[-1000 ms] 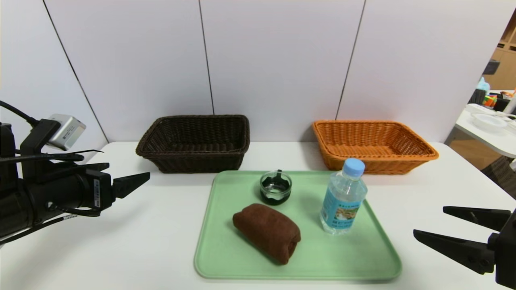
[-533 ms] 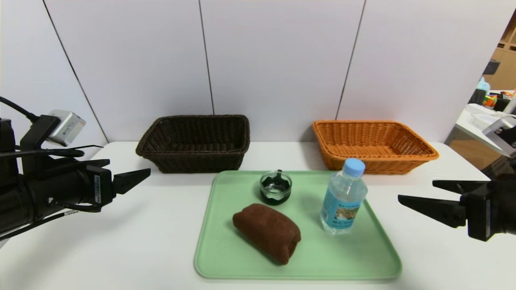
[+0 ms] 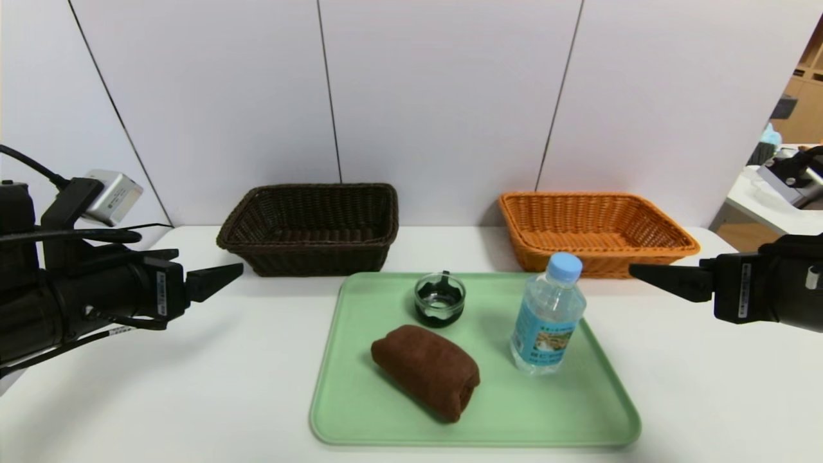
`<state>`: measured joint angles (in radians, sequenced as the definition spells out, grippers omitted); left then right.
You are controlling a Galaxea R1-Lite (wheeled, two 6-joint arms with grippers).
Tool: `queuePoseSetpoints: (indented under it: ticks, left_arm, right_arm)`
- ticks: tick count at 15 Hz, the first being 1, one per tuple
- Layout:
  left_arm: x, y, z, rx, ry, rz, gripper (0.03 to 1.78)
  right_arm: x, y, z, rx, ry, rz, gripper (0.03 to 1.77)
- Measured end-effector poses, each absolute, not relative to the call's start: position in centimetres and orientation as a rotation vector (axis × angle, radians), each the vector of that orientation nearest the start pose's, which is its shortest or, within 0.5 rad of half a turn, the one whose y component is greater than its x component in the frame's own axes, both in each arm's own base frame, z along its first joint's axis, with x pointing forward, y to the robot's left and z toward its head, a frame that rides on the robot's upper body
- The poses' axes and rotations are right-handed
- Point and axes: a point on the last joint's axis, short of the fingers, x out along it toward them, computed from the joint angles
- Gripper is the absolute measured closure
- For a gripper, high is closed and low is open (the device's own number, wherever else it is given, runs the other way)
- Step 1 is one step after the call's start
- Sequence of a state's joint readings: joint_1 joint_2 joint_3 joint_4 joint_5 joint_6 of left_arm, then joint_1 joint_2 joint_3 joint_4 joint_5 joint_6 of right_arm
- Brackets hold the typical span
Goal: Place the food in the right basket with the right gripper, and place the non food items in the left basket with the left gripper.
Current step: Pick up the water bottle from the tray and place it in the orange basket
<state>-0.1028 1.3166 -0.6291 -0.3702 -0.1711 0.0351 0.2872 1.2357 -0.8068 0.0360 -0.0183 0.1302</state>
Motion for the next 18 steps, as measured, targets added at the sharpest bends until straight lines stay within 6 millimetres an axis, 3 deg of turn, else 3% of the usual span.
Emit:
queuePoseSetpoints:
  ticks: [5,10,18]
  left_arm:
    - [20.4,-2.5,20.6,0.022,0.313,-0.277,0.12]
    - [20.5,-2.5,20.5,0.022,0.321,-0.277,0.12]
    - [20.7,-2.5,20.0,0.012,0.343,-0.274,0.12]
  right_arm:
    - [15.6,7.4,22.2,0.073,0.503,0.244,0.1]
    - [13.9,8.3,20.5,0.059,0.515,0.303,0.1]
    - [14.8,12.5,17.9,0.016,0.419,0.324,0.1]
